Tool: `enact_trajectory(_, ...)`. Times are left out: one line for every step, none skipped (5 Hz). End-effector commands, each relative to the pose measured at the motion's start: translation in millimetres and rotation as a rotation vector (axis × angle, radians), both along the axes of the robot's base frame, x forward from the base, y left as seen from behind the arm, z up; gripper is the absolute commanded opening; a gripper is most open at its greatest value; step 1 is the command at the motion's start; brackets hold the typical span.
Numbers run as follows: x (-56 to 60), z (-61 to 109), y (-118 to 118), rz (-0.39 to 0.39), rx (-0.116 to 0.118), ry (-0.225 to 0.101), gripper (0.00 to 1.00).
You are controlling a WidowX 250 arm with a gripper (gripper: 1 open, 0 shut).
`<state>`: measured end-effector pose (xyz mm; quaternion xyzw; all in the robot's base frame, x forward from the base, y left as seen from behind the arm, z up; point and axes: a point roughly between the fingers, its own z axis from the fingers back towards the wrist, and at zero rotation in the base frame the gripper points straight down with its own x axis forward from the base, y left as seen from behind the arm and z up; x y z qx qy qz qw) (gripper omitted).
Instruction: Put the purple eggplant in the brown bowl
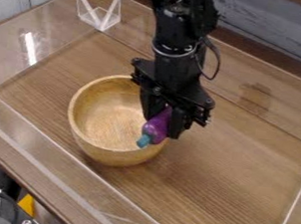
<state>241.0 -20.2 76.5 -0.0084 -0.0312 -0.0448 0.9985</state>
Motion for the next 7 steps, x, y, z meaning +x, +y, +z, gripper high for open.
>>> enact_trajectory(12.3,8.1,-1.7,-0.051,0.007,-0.049,0.00)
enact_trajectory(14.6,7.4,-2.1,-0.085,0.011,-0.051,0.00)
enact_trajectory(16.7,6.7,-2.6,-0.117,0.013,-0.053,0.00)
enact_trajectory(17.0,7.0,-3.5,-0.142,0.012,-0.053,0.00)
enact_trajectory(16.8,7.8,-4.6,-0.163,0.009,-0.053,0.00)
enact_trajectory(16.8,8.6,-6.1,-0.181,0.006,-0.053,0.00)
enact_trajectory(16.8,9.4,-7.9,-0.198,0.002,-0.054,0.00)
